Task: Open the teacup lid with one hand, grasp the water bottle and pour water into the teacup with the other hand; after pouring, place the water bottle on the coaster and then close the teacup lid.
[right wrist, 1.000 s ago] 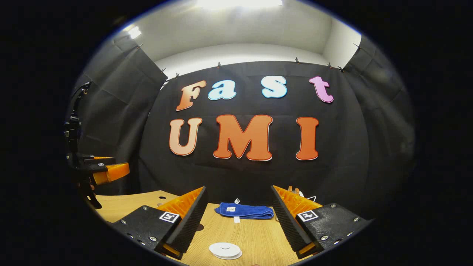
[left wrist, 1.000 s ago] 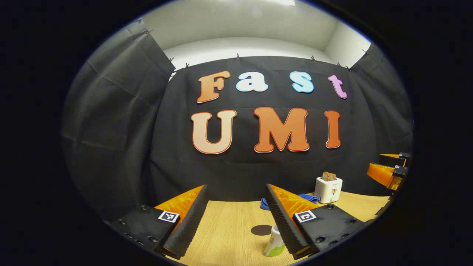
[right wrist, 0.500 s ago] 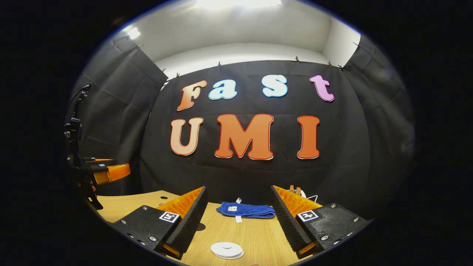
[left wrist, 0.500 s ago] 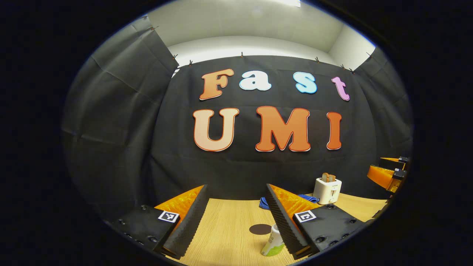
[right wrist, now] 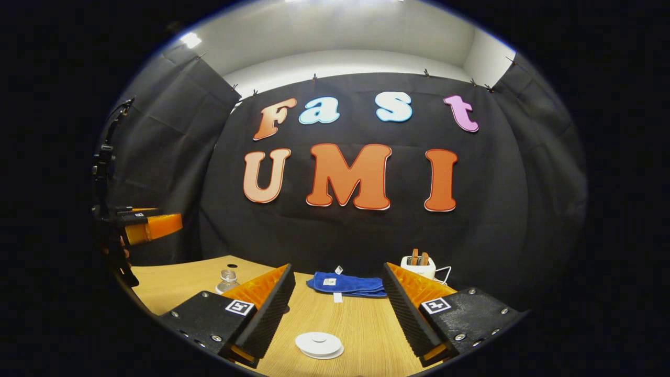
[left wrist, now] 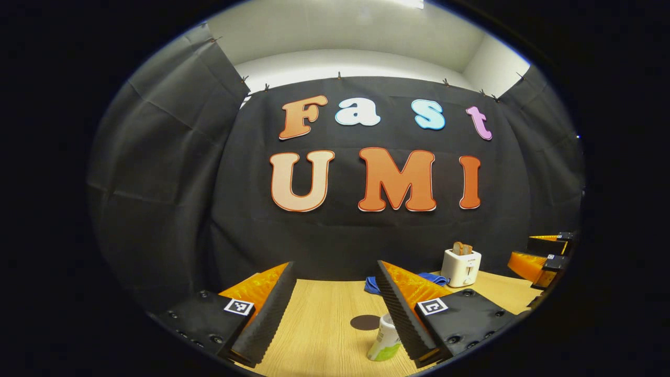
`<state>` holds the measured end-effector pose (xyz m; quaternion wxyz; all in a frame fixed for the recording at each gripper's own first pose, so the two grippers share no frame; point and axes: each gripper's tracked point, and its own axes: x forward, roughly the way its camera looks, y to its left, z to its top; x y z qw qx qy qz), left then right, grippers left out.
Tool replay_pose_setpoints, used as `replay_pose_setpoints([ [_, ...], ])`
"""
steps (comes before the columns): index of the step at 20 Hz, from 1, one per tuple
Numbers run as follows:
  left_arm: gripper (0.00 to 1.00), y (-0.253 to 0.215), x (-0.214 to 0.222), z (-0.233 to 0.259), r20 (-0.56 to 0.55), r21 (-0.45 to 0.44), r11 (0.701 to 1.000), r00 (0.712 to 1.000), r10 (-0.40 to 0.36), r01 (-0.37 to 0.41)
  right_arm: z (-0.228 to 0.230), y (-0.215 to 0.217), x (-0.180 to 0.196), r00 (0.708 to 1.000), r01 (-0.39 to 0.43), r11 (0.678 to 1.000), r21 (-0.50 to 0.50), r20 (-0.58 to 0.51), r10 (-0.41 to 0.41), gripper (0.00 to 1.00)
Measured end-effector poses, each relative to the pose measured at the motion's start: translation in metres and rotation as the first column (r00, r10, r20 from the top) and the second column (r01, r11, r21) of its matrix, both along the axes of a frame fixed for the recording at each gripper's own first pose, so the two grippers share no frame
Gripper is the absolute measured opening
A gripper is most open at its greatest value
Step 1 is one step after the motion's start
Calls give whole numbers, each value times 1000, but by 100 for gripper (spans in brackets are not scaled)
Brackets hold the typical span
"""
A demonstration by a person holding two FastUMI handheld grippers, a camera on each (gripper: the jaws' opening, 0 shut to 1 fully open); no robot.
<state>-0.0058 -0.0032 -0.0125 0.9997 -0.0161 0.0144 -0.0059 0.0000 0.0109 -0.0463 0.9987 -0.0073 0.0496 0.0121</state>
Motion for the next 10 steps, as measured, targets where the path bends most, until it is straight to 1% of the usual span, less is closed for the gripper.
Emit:
replay_pose_setpoints([
  [4,98,-3,-2,-2,7,27,1000,1000,-2,2,-21,3,1,999,-8,1000,7,-41,8,100],
  [10,98,-17,-6,-18,-9,54,998,999,-35,35,-59,11,6,995,-29,1000,3,-100,29,99],
])
